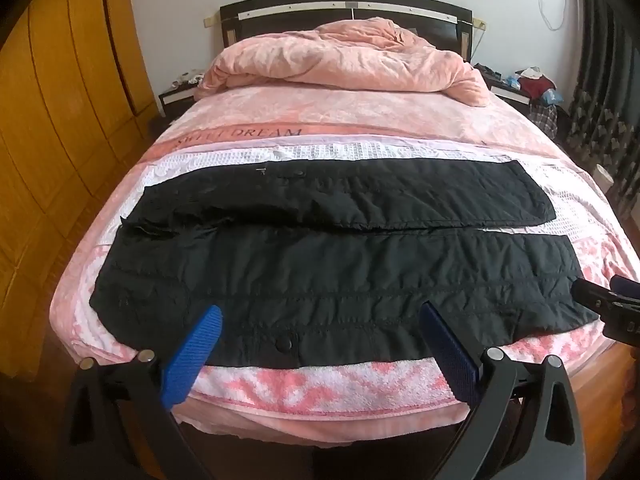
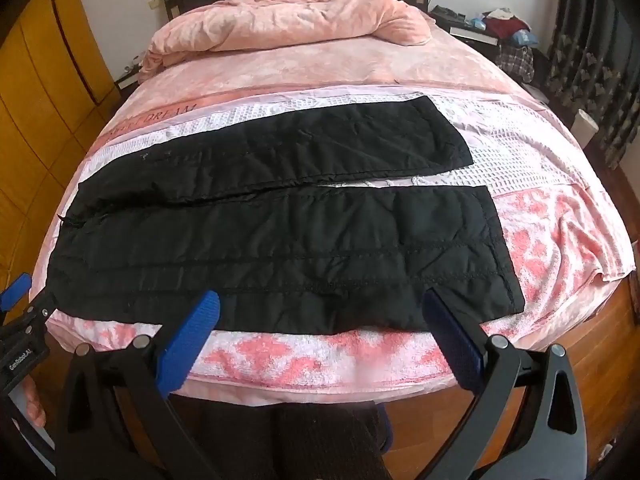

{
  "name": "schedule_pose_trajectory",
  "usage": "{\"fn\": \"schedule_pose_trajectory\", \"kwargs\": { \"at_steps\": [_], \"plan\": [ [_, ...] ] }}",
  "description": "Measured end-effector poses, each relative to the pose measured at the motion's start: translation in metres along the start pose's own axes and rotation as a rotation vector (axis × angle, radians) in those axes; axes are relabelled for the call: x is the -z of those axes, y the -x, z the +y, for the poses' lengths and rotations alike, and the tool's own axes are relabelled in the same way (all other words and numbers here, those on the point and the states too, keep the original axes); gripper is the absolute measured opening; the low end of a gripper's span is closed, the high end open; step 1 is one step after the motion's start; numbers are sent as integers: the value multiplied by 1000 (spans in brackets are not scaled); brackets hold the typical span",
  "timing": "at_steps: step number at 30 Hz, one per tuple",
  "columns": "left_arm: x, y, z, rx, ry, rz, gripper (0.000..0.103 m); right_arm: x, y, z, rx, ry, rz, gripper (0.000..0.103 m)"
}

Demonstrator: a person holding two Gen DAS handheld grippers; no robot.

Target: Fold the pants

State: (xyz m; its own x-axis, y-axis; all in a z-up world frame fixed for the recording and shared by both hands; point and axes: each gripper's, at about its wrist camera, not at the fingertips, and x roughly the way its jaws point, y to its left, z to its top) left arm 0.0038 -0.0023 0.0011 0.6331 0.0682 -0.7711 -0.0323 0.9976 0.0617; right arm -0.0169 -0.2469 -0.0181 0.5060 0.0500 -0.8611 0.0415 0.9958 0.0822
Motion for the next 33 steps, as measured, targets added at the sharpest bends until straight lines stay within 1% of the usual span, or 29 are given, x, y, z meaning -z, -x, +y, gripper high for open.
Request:
{"fn": "schedule_pose_trajectory", "kwargs": {
  "at_steps": [6, 13, 19, 33],
  "plan": [
    [0, -5, 0, -2, -3, 4, 99, -1, -3, -3, 34, -27, -12, 101],
    [0, -9, 1, -5, 0, 10, 99, -3, -4, -10, 38, -64, -27, 101],
    [0, -11, 1, -3, 0, 12, 99, -2, -4, -7, 49, -48, -34, 101],
    [0, -12, 1, -5, 1, 10, 99, -3, -6, -6, 40, -37, -33, 101]
  ]
}}
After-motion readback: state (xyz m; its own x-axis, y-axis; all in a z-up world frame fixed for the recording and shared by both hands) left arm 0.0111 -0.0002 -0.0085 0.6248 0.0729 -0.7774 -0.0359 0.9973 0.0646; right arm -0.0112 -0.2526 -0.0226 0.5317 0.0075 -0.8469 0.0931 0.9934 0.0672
